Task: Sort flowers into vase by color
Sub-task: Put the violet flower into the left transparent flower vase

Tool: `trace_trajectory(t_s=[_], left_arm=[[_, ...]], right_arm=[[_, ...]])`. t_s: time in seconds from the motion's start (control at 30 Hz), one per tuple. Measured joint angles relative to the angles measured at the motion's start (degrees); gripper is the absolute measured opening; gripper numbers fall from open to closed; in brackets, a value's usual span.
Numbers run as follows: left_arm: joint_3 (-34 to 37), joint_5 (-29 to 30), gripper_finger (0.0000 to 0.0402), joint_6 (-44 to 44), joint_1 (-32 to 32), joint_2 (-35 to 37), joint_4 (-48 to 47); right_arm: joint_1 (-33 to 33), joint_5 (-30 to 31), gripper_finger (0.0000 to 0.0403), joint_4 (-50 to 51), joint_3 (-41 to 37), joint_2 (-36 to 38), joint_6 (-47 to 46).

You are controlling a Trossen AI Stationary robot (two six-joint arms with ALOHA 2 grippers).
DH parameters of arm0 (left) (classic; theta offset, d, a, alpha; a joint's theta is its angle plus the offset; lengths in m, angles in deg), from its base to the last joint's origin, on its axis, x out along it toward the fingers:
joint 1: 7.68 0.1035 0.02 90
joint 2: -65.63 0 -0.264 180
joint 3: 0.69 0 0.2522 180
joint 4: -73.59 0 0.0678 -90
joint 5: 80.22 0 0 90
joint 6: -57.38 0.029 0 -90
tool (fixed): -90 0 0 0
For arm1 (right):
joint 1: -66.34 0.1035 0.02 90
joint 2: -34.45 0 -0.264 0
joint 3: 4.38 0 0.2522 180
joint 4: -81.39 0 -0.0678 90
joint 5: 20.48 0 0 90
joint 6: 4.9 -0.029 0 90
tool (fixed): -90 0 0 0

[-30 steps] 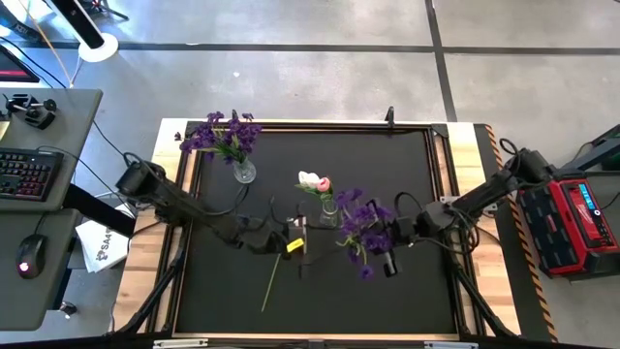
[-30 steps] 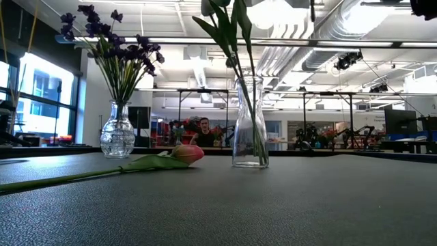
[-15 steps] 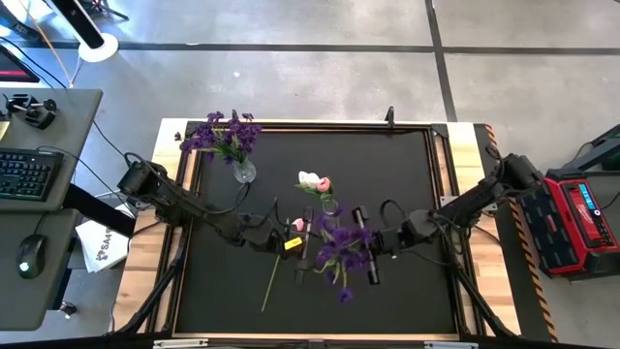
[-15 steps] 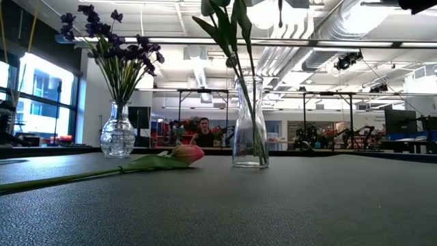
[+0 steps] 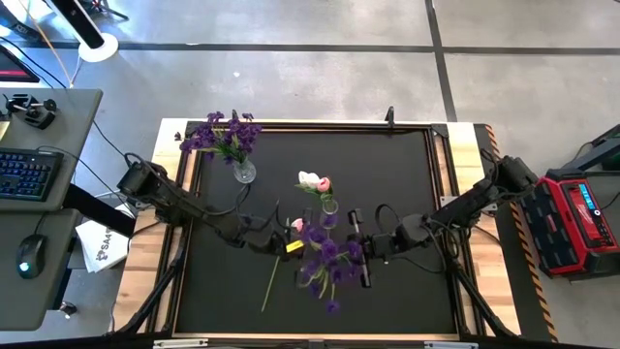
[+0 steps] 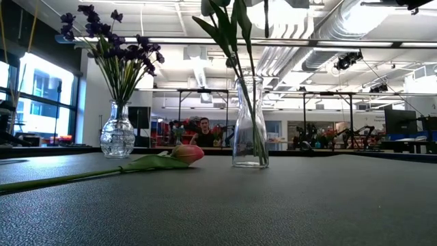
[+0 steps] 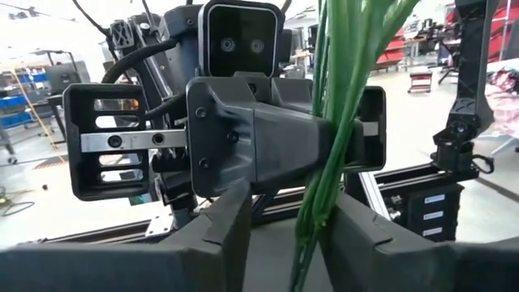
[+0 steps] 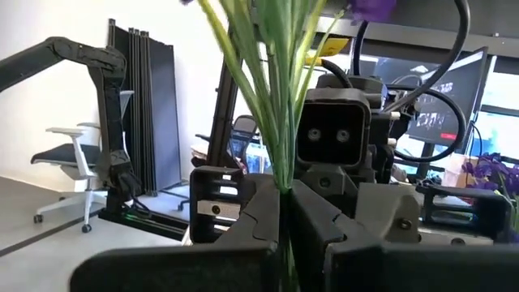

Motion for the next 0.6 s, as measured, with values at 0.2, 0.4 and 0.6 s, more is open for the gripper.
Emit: trace_trajectory(t_s=[0.2, 0.4, 0.6], left_arm=[[0.0, 2.2, 0.007, 0.1, -0.9, 0.0, -1.2], [0.0, 4.3, 0.0023, 0.5, -2.5, 0.3, -2.8], [0.0, 20.8, 0.0006, 1.6, -6.5, 3.3, -12.5]], right_arm=[[-0.1, 0.5, 0.0001, 0.9, 0.0, 0.0, -0.4], [0.0, -0.1, 0.0057, 1.8, 0.0, 0.1, -2.2], [0.5, -2.3, 0.016, 6.5, 0.0, 3.5, -0.3]])
